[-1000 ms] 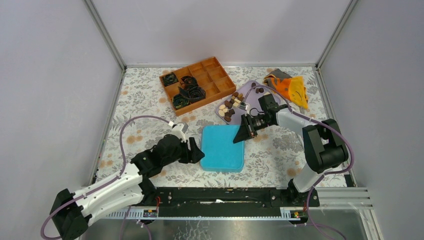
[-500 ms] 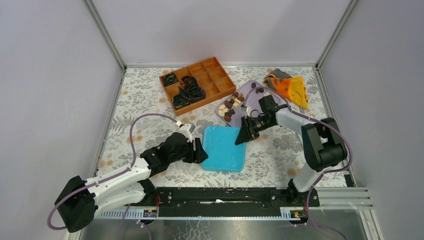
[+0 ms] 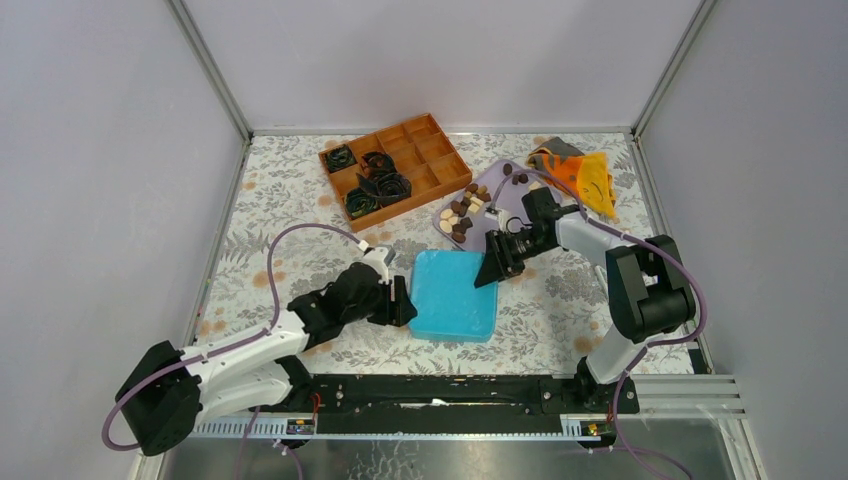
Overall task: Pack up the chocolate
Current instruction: Close the box lid on the packing box.
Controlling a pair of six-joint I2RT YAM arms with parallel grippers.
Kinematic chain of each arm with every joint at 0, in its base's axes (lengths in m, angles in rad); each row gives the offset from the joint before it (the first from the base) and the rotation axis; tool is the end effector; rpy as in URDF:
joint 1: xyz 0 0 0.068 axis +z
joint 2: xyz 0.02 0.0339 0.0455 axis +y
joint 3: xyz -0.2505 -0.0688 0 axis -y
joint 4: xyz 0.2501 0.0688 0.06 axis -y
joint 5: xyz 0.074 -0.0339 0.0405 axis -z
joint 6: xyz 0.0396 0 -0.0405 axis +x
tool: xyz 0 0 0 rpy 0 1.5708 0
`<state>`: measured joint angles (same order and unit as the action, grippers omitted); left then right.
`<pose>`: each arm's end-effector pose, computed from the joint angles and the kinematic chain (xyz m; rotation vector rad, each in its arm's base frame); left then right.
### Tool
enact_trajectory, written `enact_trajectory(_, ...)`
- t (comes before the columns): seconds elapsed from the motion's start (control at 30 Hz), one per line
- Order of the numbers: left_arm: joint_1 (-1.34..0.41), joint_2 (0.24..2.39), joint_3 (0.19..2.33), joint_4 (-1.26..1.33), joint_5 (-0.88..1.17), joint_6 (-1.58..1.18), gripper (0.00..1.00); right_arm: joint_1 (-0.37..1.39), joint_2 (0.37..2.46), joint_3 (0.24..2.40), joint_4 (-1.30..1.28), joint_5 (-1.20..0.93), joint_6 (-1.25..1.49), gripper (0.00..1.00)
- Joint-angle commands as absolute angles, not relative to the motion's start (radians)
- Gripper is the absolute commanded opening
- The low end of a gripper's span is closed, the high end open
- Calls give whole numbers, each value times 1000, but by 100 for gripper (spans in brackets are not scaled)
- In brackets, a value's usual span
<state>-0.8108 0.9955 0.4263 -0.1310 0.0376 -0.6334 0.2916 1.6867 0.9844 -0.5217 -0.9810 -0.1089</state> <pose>0.1460 -0.1558 0.1662 0.2335 2.3891 -0.7717 0.2887 0.1210 0.1563 -0.7424 2.4562 1.3994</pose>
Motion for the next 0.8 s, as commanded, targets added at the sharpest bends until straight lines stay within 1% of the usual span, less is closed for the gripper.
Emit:
enact_trajectory(0.0,-805,1010,456,-70,11,-602,67,269,1658,1037,-543,-954,-148,50)
enact_trajectory(0.37,-805,1040,457,-8,54,-599,68,267,1656,1075,-585,-958,-197,55)
enact_trajectory(0.6,-804,1061,459,39,84,-601,68,228,1663,1067,-572,-1013,-161,65)
enact_trajectory(0.77,-800,1076,462,63,98,-602,69,204,1680,1050,-549,-997,-116,65)
